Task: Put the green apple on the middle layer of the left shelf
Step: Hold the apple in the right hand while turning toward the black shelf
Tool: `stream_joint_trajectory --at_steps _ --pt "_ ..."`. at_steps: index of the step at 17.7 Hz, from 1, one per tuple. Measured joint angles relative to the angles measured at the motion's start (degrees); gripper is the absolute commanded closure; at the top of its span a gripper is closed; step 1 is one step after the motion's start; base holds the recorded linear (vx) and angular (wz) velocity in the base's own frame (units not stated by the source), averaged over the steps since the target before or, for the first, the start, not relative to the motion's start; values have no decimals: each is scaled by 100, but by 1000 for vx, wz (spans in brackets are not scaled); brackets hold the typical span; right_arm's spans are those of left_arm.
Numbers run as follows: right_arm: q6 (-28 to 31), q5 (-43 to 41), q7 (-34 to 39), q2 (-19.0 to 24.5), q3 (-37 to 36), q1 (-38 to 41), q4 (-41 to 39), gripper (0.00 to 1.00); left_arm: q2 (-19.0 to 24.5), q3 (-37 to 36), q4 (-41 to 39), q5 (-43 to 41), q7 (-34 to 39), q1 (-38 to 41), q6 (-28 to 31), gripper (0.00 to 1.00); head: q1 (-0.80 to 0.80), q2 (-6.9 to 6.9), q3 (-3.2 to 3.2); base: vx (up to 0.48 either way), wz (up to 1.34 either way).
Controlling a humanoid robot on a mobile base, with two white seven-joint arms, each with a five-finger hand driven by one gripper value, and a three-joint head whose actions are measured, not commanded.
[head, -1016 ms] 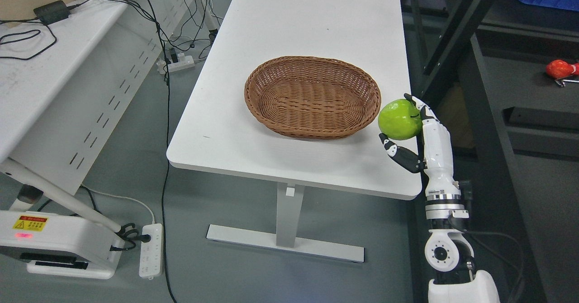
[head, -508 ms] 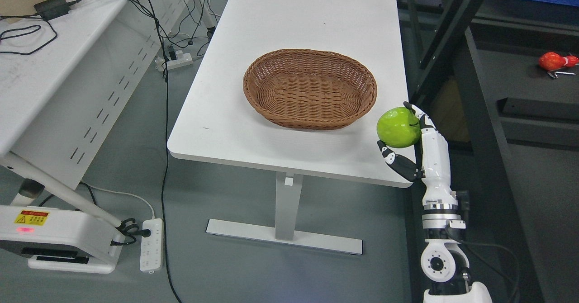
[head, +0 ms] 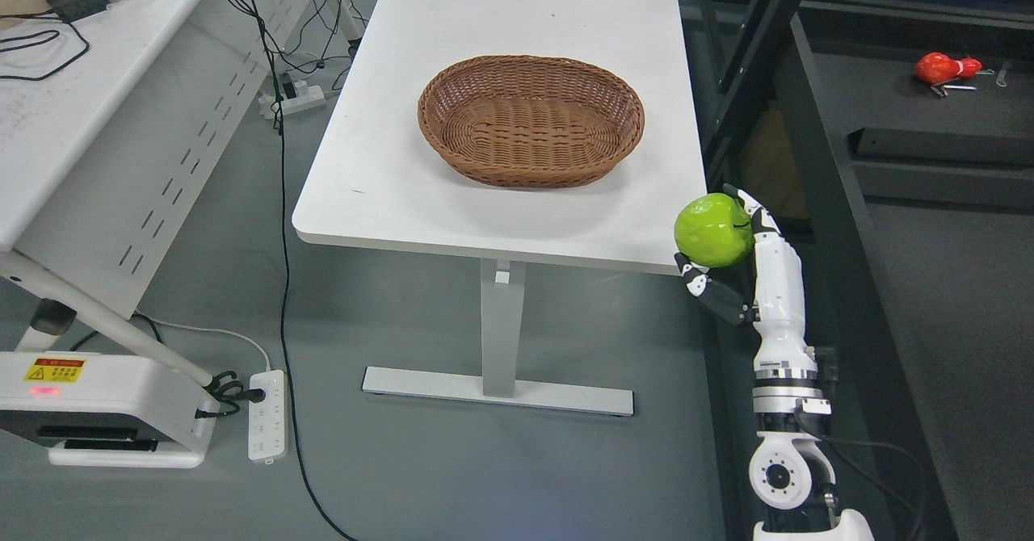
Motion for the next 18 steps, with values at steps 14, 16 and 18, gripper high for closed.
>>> stream_joint_trajectory --at_steps 14,16,18 --pt "-46 -6 -46 36 -17 13 -32 100 0 -2 -1 0 0 0 0 0 0 0 0 -139 -59" --pt "-78 -6 -31 38 -17 21 -34 100 0 -2 -1 0 0 0 0 0 0 0 0 -168 103" --pt "-91 -6 -20 41 -18 26 -34 100 0 -2 -1 0 0 0 0 0 0 0 0 -180 95"
